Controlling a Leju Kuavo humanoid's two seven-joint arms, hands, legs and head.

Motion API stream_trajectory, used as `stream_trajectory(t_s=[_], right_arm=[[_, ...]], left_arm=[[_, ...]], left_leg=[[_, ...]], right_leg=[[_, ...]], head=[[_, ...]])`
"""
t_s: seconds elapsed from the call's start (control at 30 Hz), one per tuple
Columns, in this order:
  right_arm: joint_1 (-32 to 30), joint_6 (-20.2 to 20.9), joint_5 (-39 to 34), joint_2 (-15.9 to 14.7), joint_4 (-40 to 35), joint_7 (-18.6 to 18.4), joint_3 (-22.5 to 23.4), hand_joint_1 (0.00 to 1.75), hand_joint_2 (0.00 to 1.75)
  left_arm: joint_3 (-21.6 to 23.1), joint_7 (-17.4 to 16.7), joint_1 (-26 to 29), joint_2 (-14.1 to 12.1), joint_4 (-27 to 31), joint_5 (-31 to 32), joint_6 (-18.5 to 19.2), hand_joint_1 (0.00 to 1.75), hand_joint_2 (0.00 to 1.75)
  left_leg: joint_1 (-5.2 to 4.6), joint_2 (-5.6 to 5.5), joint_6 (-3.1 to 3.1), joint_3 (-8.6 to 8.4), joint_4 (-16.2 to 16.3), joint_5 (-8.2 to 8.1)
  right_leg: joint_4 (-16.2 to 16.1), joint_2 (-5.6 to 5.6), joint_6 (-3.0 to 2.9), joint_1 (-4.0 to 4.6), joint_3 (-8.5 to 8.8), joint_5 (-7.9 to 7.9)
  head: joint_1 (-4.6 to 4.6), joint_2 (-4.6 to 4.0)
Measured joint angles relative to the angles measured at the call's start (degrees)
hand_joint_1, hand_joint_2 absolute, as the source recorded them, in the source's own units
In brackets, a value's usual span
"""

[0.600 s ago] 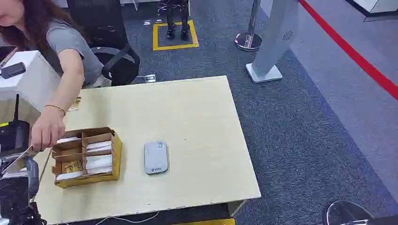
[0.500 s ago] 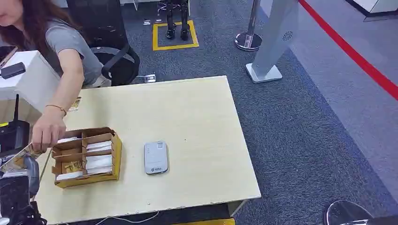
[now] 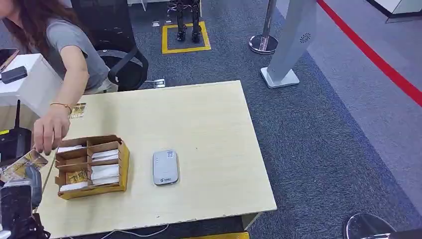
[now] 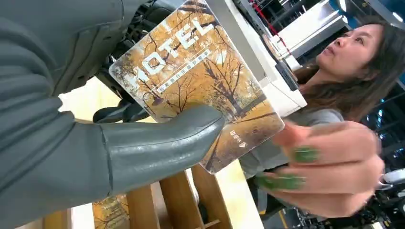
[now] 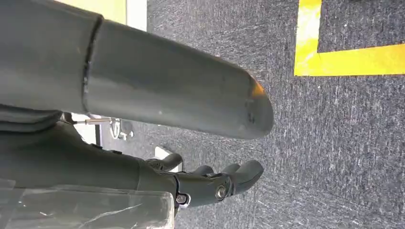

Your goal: Pass the card to the sensor for recognition and then transmit it.

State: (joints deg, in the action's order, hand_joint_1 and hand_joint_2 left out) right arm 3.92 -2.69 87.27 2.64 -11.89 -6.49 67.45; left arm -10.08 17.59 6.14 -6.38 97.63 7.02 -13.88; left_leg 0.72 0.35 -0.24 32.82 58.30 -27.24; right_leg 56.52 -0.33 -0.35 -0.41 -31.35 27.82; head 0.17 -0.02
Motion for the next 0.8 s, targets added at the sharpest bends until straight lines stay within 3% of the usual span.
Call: stream_trajectory(t_s=[0.47, 0.67, 0.8], right_arm=[[0.03, -0.04, 0.20, 0.00, 0.00, -0.15, -0.76, 0.00, 0.00], [0.07, 0.00, 0.44, 0.00, 0.00, -0.17, -0.83, 0.00, 0.00], [0.17, 0.09, 0.72, 0.00, 0.00, -0.15, -0.98, 0.00, 0.00]], left_arm=[[0.04, -0.07, -0.30, 0.04, -0.48, 1.88, -1.68, 1.75, 1.75], [1.09, -0.72, -0.41, 0.31, -0.48, 7.50, -4.33, 1.75, 1.75], [3.76, -1.22, -1.57, 0.28, -0.92, 17.17, -8.35, 1.75, 1.75]], left_leg=[[0.00, 0.00, 0.00, 0.00, 0.00, 0.00], [0.00, 0.00, 0.00, 0.00, 0.00, 0.00], [-0.01, -0.02, 0.01, 0.00, 0.01, 0.01]], right_leg=[[0.00, 0.00, 0.00, 0.00, -0.01, 0.00], [0.00, 0.00, 0.00, 0.00, -0.01, 0.00], [0.00, -0.03, 0.00, -0.01, 0.00, 0.00]], head=[[0.02, -0.02], [0.00, 0.00], [0.00, -0.02]])
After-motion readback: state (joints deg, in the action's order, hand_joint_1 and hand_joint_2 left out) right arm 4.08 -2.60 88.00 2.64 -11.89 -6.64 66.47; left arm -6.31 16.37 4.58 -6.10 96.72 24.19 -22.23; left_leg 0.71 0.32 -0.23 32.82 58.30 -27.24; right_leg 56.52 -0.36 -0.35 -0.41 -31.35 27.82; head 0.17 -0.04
